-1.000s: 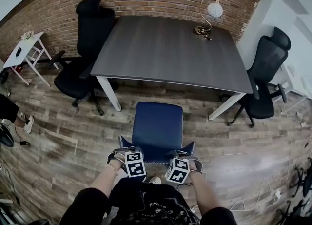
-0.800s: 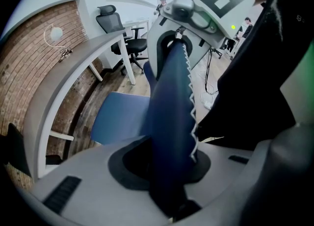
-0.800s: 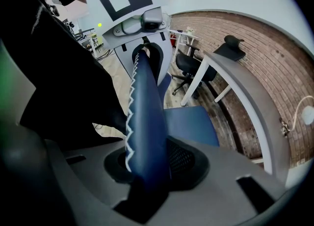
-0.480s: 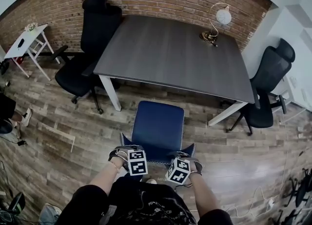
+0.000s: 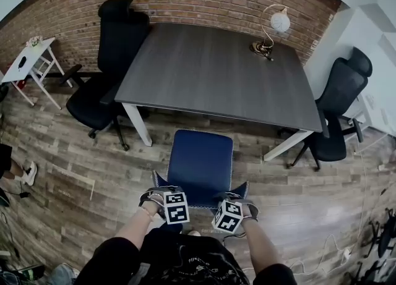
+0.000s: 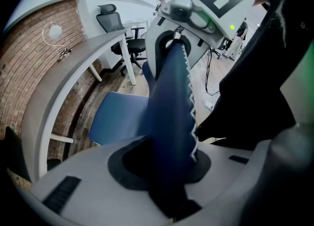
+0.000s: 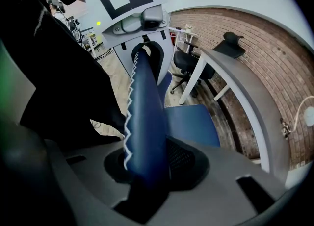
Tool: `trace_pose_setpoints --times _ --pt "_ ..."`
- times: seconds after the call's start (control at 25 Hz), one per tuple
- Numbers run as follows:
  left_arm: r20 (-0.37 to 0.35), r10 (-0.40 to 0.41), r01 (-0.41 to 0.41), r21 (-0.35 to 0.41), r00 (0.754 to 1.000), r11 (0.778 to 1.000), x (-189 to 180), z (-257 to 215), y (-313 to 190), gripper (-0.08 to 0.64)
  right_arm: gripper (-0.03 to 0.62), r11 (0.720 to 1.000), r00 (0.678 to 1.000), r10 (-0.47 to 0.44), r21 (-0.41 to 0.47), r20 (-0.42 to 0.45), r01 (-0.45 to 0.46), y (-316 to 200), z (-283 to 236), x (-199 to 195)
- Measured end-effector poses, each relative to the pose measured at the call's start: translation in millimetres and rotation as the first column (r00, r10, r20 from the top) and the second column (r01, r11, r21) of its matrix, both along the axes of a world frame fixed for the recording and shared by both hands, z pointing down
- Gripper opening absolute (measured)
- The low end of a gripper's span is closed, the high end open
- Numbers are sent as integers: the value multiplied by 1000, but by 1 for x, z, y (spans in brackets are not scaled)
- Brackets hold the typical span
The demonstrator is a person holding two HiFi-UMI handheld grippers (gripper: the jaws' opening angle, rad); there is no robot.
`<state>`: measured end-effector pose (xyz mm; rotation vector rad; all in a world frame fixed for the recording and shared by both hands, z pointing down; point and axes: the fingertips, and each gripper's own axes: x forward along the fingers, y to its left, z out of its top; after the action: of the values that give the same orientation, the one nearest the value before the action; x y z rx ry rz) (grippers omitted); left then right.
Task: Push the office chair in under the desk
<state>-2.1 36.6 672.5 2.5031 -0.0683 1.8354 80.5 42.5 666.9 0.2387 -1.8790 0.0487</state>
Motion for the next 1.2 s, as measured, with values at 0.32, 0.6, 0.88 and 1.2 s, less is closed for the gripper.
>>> trace_pose_setpoints --times 0.32,0.6,0.88,1.2 --pt "-2 2 -2 10 1000 1000 -1 1 -19 101 106 1000 1000 11 2 -1 -11 -18 1 -1" --pt "-5 13 -13 12 1000 1000 2 1 -32 101 104 1000 1000 2 -8 -12 -2 -31 2 1" --pt "-7 11 -11 19 1000 1000 2 3 -47 100 104 1000 1000 8 -11 -19 -8 -46 3 2" --pt "-3 12 -12 17 1000 1000 1 2 -63 98 104 1000 1000 11 -10 -20 -11 -62 2 1"
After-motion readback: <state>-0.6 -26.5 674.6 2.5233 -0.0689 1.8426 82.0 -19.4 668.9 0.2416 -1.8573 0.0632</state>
